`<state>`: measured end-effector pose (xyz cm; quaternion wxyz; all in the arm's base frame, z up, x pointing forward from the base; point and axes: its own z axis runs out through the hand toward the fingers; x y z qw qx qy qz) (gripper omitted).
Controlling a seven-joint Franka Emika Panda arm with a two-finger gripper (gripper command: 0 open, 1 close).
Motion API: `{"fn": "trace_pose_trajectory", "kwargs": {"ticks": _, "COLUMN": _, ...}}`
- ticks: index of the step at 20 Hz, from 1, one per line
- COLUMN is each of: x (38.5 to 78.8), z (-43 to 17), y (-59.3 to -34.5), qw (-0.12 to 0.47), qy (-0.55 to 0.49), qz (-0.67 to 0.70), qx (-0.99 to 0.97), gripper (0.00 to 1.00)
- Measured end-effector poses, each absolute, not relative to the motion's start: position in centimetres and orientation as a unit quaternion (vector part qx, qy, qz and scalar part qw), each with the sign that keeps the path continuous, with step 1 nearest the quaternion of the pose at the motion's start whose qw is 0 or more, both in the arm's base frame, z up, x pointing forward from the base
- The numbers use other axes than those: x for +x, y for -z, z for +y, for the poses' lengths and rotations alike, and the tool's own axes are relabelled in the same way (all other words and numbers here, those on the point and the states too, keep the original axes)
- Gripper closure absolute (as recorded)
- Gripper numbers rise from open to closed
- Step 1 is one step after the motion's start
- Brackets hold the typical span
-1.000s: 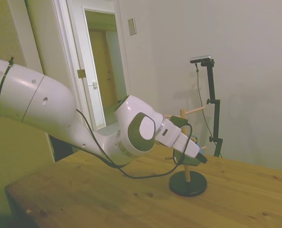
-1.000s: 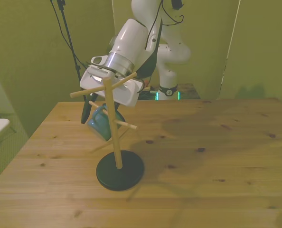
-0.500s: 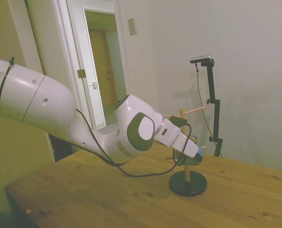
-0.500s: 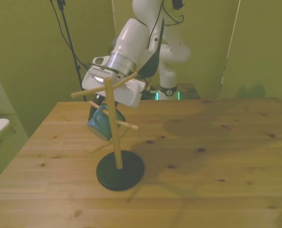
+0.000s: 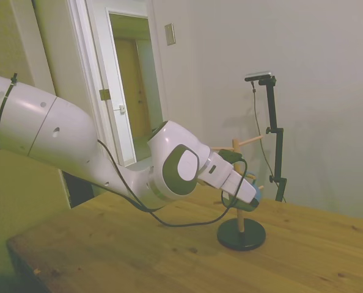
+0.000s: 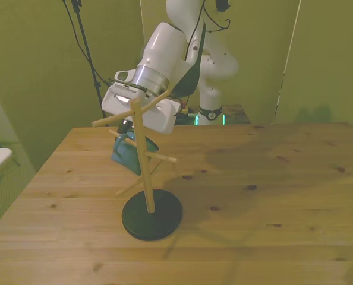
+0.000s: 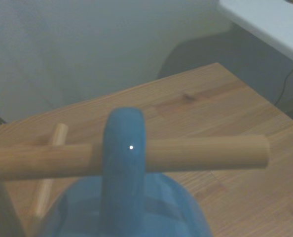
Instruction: Unload the mug
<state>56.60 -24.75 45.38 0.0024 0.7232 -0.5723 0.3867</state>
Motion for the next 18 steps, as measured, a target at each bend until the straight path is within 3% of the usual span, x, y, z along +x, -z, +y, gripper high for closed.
{"fn": "trace_pose_trajectory", "kwargs": {"ticks": 18, "x": 54.0, "z": -26.6, "y": -47.7, "qw": -0.010, "qy": -0.378, "qz": -0.595, "qx": 0.709, "gripper": 1.00}}
